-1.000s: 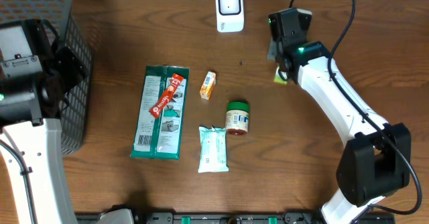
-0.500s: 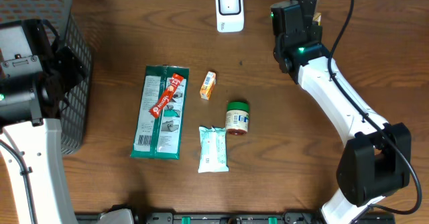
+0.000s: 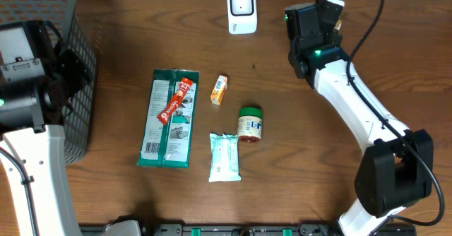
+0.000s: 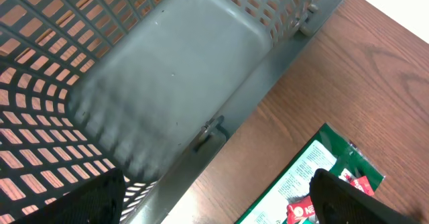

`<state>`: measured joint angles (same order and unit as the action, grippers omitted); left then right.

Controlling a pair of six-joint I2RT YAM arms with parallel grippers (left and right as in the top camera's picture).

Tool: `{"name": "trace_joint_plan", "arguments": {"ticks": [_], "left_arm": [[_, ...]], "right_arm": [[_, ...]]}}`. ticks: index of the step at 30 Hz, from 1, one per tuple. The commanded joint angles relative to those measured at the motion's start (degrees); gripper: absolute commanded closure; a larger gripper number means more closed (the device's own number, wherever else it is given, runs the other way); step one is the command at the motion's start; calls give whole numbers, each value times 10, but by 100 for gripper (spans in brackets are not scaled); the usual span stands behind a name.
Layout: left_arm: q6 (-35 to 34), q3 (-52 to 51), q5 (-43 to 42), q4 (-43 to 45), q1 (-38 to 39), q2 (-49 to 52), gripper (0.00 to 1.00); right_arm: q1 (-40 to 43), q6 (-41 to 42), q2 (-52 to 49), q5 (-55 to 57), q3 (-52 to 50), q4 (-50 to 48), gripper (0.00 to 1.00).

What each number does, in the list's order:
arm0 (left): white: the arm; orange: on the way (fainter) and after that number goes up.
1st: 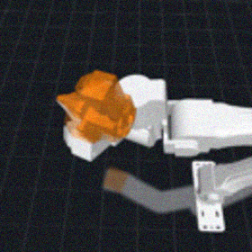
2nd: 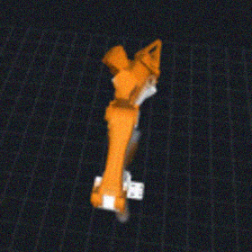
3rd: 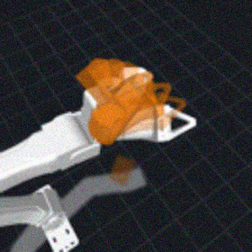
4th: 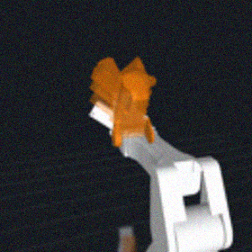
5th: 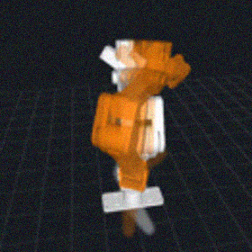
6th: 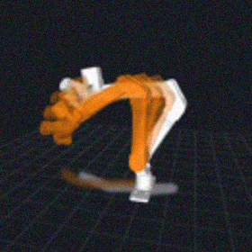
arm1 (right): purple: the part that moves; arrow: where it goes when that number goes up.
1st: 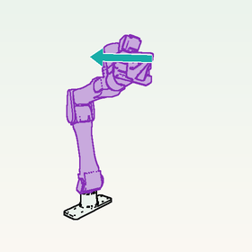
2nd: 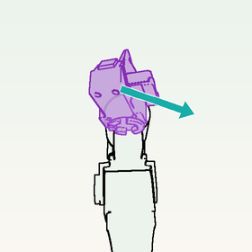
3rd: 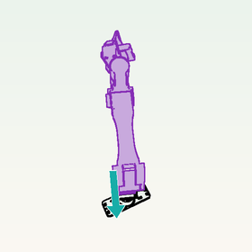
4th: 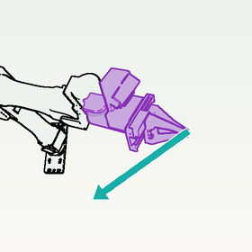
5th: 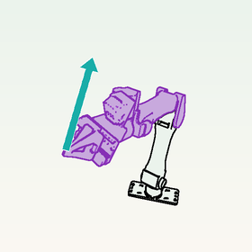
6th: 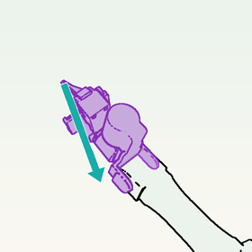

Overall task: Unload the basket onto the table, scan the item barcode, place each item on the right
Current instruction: 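Lift the carton and hold it under the white scanner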

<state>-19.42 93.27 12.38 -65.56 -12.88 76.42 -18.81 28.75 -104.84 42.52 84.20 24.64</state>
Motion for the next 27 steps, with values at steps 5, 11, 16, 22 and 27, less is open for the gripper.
{"name": "trace_joint_plan", "arguments": {"ticks": [5, 11, 16, 22, 27], "left_arm": [[5, 4, 7, 0, -2, 3, 12], [5, 4, 7, 0, -2, 3, 12], [5, 4, 7, 0, -2, 3, 12], [5, 4, 7, 0, -2, 3, 12], [5, 4, 7, 0, -2, 3, 12]], "right_arm": [[3, 68, 10, 71, 4, -35, 99], [-15, 68, 10, 86, 3, -41, 99], [-64, 71, 13, 175, 3, -13, 99], [-110, 128, 14, 200, -17, 29, 99], [-111, 114, 14, 187, -107, -98, 99]]}}
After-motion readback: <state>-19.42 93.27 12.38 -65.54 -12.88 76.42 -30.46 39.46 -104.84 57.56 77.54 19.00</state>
